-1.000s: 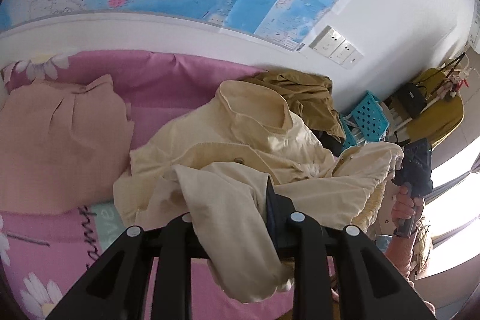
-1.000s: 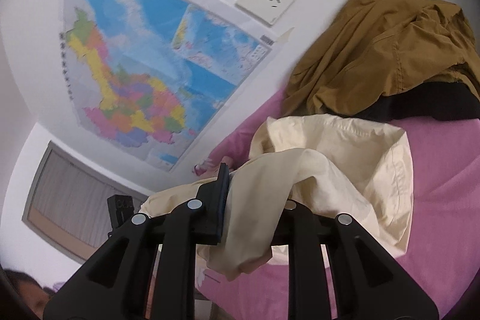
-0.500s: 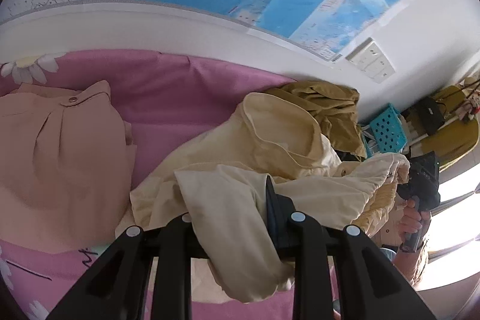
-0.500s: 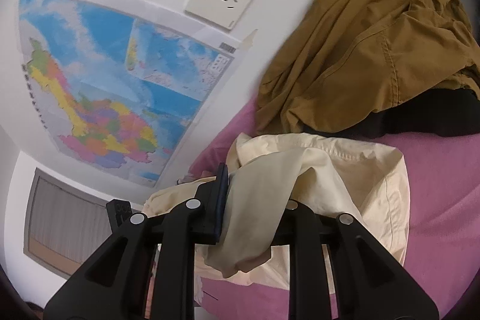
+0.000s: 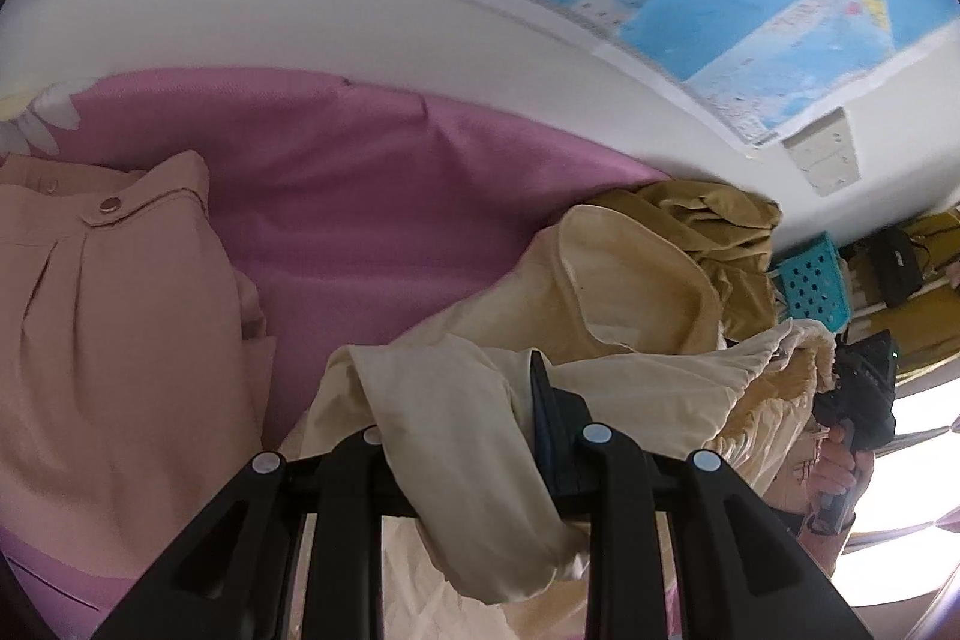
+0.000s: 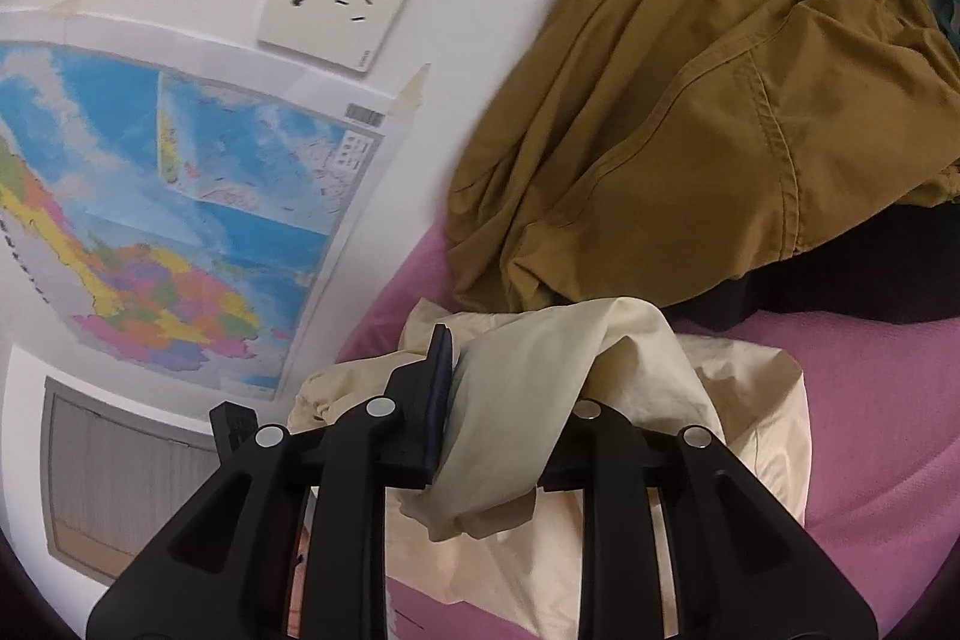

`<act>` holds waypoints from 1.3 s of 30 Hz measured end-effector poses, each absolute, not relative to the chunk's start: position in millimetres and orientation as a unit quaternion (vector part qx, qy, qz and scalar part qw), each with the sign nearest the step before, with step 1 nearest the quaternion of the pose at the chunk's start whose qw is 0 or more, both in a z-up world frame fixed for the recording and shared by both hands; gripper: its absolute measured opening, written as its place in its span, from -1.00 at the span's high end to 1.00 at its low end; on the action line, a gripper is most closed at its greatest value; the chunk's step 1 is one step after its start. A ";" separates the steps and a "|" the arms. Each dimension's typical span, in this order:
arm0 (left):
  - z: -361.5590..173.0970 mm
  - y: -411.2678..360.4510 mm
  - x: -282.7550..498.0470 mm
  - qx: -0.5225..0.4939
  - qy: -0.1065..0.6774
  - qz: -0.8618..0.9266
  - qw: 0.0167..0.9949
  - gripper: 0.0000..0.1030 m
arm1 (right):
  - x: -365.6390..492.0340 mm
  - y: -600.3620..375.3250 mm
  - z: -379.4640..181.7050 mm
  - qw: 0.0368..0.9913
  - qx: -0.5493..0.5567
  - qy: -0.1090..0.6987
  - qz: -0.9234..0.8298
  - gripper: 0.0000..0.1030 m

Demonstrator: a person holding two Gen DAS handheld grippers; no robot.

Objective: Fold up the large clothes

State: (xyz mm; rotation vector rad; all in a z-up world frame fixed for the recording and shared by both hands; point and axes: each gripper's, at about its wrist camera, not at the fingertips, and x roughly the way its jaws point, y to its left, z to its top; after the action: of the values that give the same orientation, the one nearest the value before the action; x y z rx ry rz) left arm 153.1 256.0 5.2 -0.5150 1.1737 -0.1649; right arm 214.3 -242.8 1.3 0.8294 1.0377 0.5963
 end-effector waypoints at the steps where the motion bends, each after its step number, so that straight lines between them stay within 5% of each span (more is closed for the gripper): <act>1: 2.9 256.4 154.7 -0.237 0.549 -0.075 0.798 0.51 | 215.8 -242.3 0.0 0.746 0.379 0.475 0.272 0.52; 6: -5.3 253.5 163.9 -0.224 0.554 -0.060 0.799 0.51 | 215.5 -236.1 6.3 0.759 0.360 0.468 0.274 0.35; 10: -10.8 251.8 168.1 -0.224 0.559 -0.056 0.797 0.51 | 204.0 -231.5 20.4 0.765 0.359 0.443 0.300 -0.45; 11: -11.7 251.0 169.1 -0.223 0.560 -0.057 0.796 0.51 | 197.3 -229.6 26.2 0.771 0.353 0.430 0.308 -0.51; 15: -17.2 251.9 173.3 -0.228 0.562 -0.049 0.794 0.48 | 166.2 -209.0 46.6 0.797 0.293 0.401 0.344 -0.54; 20: -18.8 250.3 176.3 -0.229 0.560 -0.043 0.795 0.45 | 118.6 -137.6 56.8 0.865 0.074 0.356 0.346 -0.53; 24: -9.7 248.8 170.3 -0.223 0.542 -0.042 0.809 0.39 | 108.7 -71.4 30.3 0.881 -0.092 0.341 0.315 -0.37; 26: -0.6 247.0 165.0 -0.226 0.525 -0.044 0.819 0.30 | 116.0 -57.5 16.8 0.882 -0.121 0.342 0.300 0.01; 32: 27.6 247.2 141.6 -0.234 0.471 -0.072 0.848 -0.03 | 152.9 -53.6 -3.1 0.881 -0.089 0.367 0.285 0.65; 36: 48.1 239.9 112.7 -0.221 0.411 -0.096 0.879 -0.45 | 162.1 -56.4 0.4 0.882 -0.076 0.369 0.281 0.74; 39: 59.3 222.3 94.2 -0.167 0.372 -0.106 0.907 -0.52 | 164.5 -50.2 2.2 0.884 -0.076 0.369 0.277 0.75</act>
State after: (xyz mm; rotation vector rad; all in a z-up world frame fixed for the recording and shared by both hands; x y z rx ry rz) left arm 94.2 222.3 59.3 -0.3455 0.7690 -0.2179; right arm 164.5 -50.2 2.2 -0.1588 0.7682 0.5760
